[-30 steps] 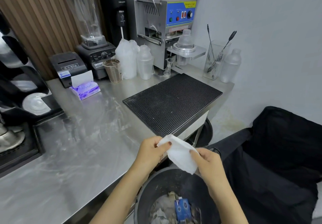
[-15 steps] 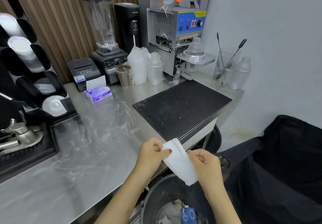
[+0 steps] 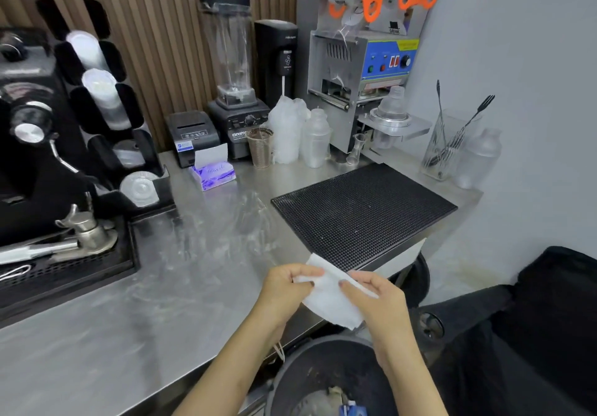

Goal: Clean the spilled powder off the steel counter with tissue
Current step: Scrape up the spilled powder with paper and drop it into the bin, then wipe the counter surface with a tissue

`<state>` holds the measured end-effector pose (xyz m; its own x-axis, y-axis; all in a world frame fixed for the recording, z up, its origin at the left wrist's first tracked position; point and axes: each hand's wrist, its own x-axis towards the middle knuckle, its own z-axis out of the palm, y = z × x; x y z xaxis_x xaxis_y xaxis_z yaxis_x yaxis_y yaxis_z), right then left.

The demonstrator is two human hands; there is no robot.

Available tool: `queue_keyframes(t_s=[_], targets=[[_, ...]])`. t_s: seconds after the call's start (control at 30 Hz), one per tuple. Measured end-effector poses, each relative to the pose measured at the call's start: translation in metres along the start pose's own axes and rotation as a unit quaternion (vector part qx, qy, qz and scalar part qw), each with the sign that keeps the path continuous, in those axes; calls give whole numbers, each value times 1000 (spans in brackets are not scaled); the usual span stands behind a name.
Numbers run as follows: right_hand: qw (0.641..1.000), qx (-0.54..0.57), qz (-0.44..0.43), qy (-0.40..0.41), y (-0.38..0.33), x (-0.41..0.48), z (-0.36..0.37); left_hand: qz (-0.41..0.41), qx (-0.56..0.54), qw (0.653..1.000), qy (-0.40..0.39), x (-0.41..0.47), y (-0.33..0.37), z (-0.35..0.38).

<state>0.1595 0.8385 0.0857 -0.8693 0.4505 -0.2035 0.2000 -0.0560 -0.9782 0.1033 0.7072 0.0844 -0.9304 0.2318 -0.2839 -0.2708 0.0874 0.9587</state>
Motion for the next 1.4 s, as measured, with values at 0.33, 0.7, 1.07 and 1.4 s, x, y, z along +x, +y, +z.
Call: queue_keyframes(t_s=[0.33, 0.7, 1.07, 1.4], targets=[[997, 56, -7, -47, -15, 11, 43, 57, -48, 996, 57, -5, 12, -42], [953, 83, -47, -287, -26, -14, 152, 99, -82, 983, 129, -54, 11, -158], [873, 7, 5, -487, -23, -77, 346, 97, -122, 930, 333, -124, -15, -336], [875, 72, 114, -465, 5, -132, 550, 77, -120, 925, 351, -146, -45, -543]])
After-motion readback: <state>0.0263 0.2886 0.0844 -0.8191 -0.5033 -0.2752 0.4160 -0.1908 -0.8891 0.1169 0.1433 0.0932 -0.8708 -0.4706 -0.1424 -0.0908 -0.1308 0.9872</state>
